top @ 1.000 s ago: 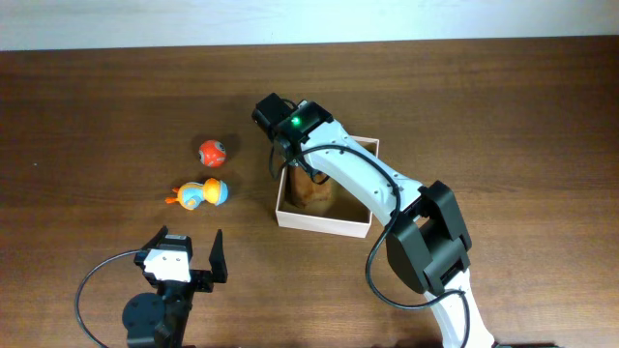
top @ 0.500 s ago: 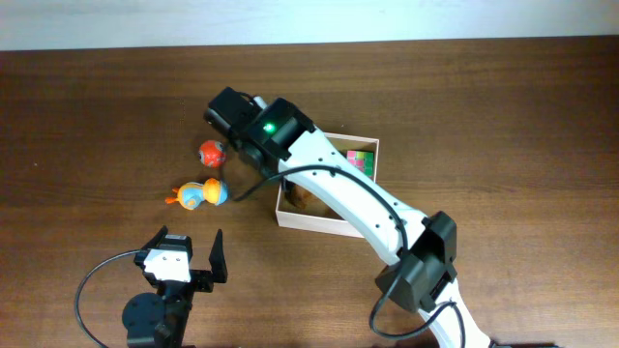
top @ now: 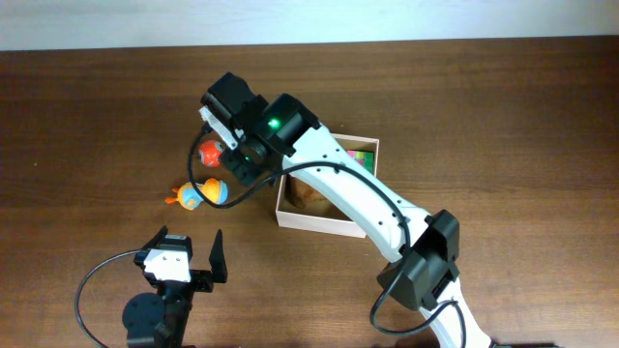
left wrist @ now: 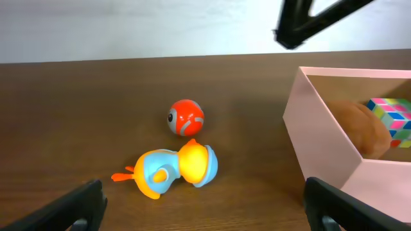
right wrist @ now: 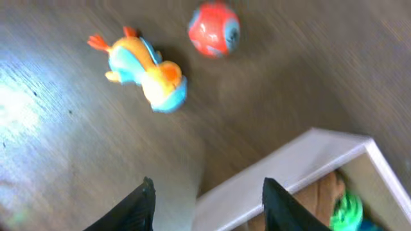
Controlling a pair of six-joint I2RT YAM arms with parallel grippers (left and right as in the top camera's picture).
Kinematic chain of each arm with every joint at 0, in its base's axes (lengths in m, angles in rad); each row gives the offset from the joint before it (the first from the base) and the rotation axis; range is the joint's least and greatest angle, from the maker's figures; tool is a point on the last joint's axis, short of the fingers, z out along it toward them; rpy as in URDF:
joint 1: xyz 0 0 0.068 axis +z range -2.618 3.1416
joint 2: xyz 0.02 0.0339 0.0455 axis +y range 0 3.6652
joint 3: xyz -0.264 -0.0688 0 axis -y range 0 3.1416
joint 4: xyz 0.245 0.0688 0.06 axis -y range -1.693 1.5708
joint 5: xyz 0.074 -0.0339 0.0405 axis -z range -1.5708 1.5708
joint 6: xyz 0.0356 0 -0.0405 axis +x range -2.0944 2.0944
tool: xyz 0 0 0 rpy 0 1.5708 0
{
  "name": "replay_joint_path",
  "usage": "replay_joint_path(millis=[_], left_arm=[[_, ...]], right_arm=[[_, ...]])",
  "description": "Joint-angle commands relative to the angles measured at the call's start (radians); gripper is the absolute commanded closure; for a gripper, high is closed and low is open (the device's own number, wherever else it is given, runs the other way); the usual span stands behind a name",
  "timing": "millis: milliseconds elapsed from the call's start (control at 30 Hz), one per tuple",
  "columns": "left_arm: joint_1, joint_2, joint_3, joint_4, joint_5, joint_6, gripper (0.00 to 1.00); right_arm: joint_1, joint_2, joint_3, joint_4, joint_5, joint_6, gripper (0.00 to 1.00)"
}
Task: Pack container
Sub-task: 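Open the right gripper and withdraw it to the right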
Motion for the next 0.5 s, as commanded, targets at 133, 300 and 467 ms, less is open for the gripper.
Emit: replay_joint_path(millis=[133, 300, 467], left_arm=[[0.007, -0.01, -0.005, 0.0, 0.01, 0.019, 0.01], [0.007, -0.01, -0.005, 0.0, 0.01, 0.019, 0.01], [0.007, -0.01, -0.005, 0.0, 0.01, 0.019, 0.01]], right_arm=[[-0.104, -0.002, -0.026, 0.026, 0.004, 0.036, 0.51], [-0.251, -0.006, -0.025, -0.01, 0.111, 0.189, 0.51], [-0.444, -0.005, -0.026, -0.089, 0.234, 0.371, 0.41]])
